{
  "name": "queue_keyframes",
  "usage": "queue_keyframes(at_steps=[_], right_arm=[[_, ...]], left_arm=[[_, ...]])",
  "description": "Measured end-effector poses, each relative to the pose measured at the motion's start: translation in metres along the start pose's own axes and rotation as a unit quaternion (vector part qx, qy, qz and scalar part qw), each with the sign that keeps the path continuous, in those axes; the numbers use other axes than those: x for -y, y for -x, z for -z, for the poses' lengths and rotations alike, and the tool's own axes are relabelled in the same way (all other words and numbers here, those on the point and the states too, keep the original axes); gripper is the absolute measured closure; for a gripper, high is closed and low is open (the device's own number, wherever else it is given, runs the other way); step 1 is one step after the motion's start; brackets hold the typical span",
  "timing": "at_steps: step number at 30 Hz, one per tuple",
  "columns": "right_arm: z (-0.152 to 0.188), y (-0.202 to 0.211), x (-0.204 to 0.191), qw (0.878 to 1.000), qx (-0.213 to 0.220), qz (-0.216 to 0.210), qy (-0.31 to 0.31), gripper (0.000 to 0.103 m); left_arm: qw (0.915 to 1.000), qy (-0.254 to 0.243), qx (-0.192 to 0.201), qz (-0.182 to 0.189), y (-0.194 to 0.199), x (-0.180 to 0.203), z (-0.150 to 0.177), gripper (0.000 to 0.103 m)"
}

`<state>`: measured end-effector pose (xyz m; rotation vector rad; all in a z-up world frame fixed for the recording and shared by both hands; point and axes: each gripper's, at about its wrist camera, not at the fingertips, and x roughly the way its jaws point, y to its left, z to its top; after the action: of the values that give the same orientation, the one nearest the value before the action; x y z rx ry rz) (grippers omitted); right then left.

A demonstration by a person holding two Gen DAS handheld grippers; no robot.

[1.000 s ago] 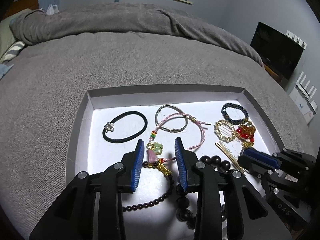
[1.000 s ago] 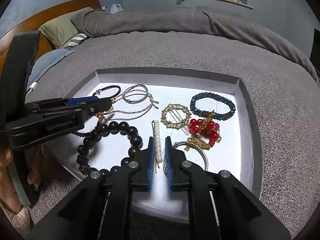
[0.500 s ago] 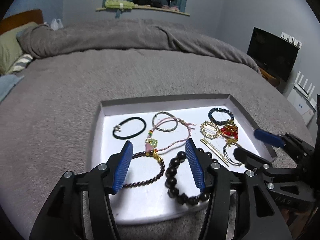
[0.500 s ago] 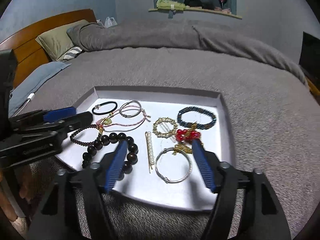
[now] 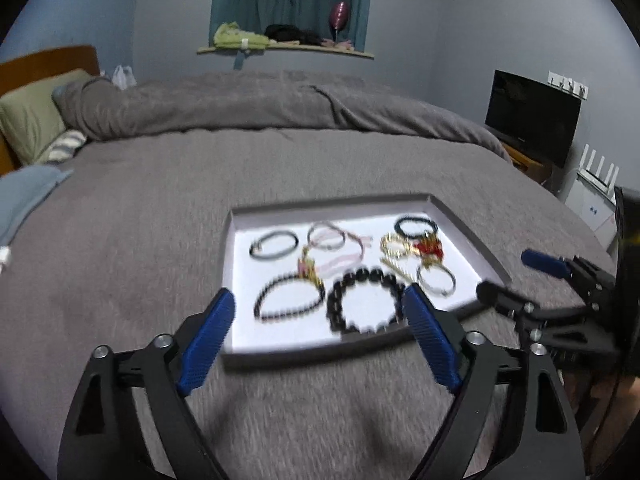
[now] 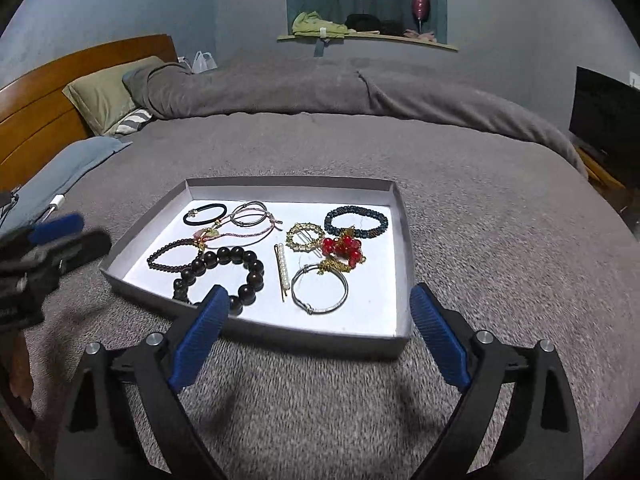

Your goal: Organize jewelry

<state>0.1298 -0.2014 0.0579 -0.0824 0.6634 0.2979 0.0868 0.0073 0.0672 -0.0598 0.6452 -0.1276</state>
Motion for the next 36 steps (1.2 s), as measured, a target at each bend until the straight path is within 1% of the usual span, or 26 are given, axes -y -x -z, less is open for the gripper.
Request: queue_keyframes(at_steps=[1, 2, 4, 6, 9, 10, 13, 15, 17, 19, 21, 24, 26, 27, 28, 30, 33, 34, 36], right_arm=[[0.003, 0.004, 0.000, 1.000, 0.003, 0.004, -0.003, 0.006], [0.006, 0.007, 0.000, 1.000, 0.005, 0.005, -0.005, 0.006], [0.010, 0.011, -0.001, 1.000, 0.007, 0.005, -0.007, 0.005], [0.014, 0.017, -0.002, 1.000, 0.012, 0.005, -0.012, 0.005], [0.017, 0.025, 0.000, 0.999, 0.019, 0.008, -0.028, 0.005], [0.018, 0.027, 0.002, 0.999, 0.020, 0.006, -0.033, 0.005], [0.025, 0.036, 0.007, 0.999, 0.028, 0.009, -0.046, 0.005], [0.028, 0.040, 0.008, 0.998, 0.035, 0.018, -0.049, 0.005], [0.031, 0.041, 0.008, 0.998, 0.032, 0.039, -0.047, 0.005], [0.034, 0.041, 0.007, 0.997, 0.031, 0.047, -0.047, 0.005], [0.037, 0.044, 0.008, 0.997, 0.042, 0.052, -0.046, 0.005], [0.042, 0.047, 0.006, 0.993, 0.069, 0.085, -0.030, 0.005], [0.040, 0.043, 0.005, 0.992, 0.067, 0.103, -0.021, 0.005], [0.040, 0.041, 0.005, 0.993, 0.063, 0.102, -0.019, 0.005], [0.040, 0.039, 0.005, 0.994, 0.060, 0.091, -0.016, 0.005], [0.041, 0.036, 0.003, 0.994, 0.066, 0.085, -0.009, 0.005], [0.046, 0.029, -0.005, 0.990, 0.084, 0.107, 0.031, 0.005], [0.047, 0.027, -0.008, 0.990, 0.083, 0.108, 0.041, 0.005], [0.047, 0.023, -0.008, 0.991, 0.076, 0.103, 0.043, 0.005]], left_arm=[[1.0000, 0.002, -0.001, 0.004, 0.003, -0.001, 0.006, 0.012], [1.0000, -0.001, 0.001, 0.006, 0.007, -0.001, 0.012, 0.012], [1.0000, -0.004, 0.005, -0.006, 0.014, 0.000, 0.023, 0.011], [0.9999, -0.004, 0.005, -0.011, 0.016, 0.000, 0.032, 0.010], [0.9998, -0.002, -0.003, -0.019, 0.016, -0.001, 0.039, 0.008], [0.9996, -0.001, -0.003, -0.029, 0.017, -0.001, 0.041, 0.008], [0.9992, -0.001, 0.010, -0.039, 0.021, -0.002, 0.048, 0.006], [0.9989, 0.000, 0.014, -0.045, 0.022, -0.001, 0.051, 0.005], [0.9986, -0.002, 0.020, -0.049, 0.022, 0.000, 0.053, 0.005], [0.9984, -0.005, 0.024, -0.050, 0.021, 0.001, 0.053, 0.005], [0.9983, -0.005, 0.027, -0.051, 0.020, 0.002, 0.054, 0.005], [0.9975, -0.009, 0.035, -0.061, 0.017, 0.003, 0.055, 0.005], [0.9965, -0.014, 0.038, -0.074, 0.014, 0.005, 0.055, 0.005], [0.9958, -0.014, 0.037, -0.082, 0.011, 0.005, 0.055, 0.005], [0.9953, -0.014, 0.037, -0.089, 0.009, 0.006, 0.055, 0.005], [0.9935, -0.008, 0.042, -0.105, 0.007, 0.005, 0.054, 0.005], [0.9922, -0.020, 0.043, -0.116, 0.001, 0.005, 0.054, 0.005], [0.9916, -0.030, 0.044, -0.118, -0.001, 0.006, 0.056, 0.005], [0.9920, -0.034, 0.038, -0.115, -0.006, 0.006, 0.057, 0.005]])
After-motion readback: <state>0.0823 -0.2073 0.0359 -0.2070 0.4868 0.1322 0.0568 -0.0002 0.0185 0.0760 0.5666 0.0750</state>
